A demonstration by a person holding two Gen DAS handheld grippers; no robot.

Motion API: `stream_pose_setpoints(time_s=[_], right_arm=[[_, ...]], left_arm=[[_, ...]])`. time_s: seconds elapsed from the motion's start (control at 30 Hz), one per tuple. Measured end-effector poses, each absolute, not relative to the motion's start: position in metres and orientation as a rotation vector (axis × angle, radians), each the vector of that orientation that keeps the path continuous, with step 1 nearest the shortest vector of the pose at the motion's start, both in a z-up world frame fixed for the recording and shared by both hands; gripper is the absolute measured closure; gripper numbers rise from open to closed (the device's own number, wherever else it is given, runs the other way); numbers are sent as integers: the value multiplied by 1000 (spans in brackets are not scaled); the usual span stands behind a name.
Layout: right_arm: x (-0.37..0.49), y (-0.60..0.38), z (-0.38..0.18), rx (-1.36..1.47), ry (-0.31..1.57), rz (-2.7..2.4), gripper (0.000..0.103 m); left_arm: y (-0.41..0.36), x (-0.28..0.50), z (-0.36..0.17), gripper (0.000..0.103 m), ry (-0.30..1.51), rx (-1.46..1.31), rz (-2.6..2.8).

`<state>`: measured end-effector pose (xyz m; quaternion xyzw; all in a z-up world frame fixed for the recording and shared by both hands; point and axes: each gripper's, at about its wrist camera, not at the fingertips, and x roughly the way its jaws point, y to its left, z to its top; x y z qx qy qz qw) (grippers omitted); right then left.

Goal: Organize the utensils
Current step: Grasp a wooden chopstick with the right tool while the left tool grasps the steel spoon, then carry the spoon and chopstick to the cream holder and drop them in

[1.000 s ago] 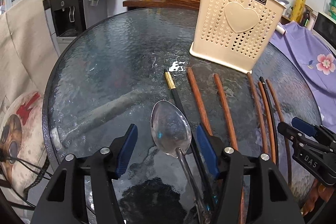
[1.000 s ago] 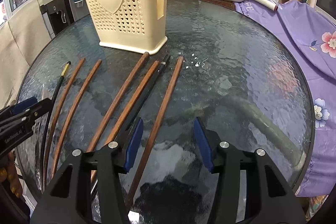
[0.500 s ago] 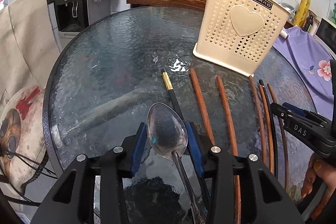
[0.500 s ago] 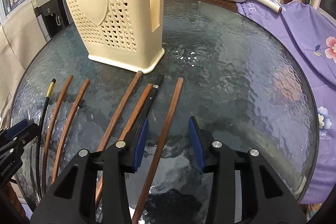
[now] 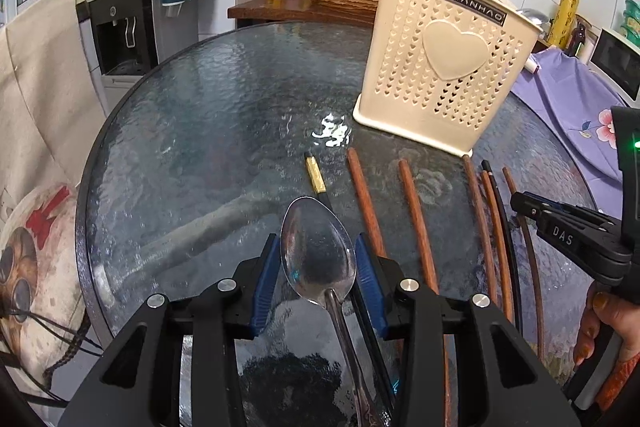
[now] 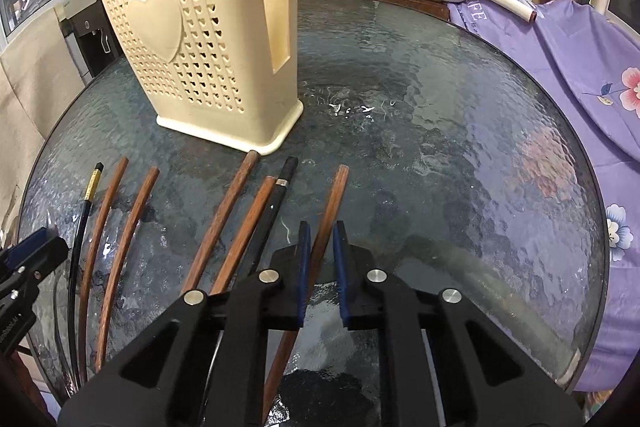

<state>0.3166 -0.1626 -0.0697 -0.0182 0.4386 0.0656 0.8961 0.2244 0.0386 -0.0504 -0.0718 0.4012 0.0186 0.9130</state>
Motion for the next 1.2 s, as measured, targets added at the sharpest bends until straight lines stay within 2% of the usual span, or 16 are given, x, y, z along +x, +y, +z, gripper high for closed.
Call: stream_pose_setpoints(time_s=[0.47,0.73,1.2], right_arm=[[319,-181,-60,59,846,135,96],[298,-192,-24,155,731,239,96],[250,-200,38,146,570,355,96]], left_arm=[[37,221,-37,65,770,-136,-44],[37,215,-11,65,696,-133,-107],[35,209,24,66,624,-139,-191]])
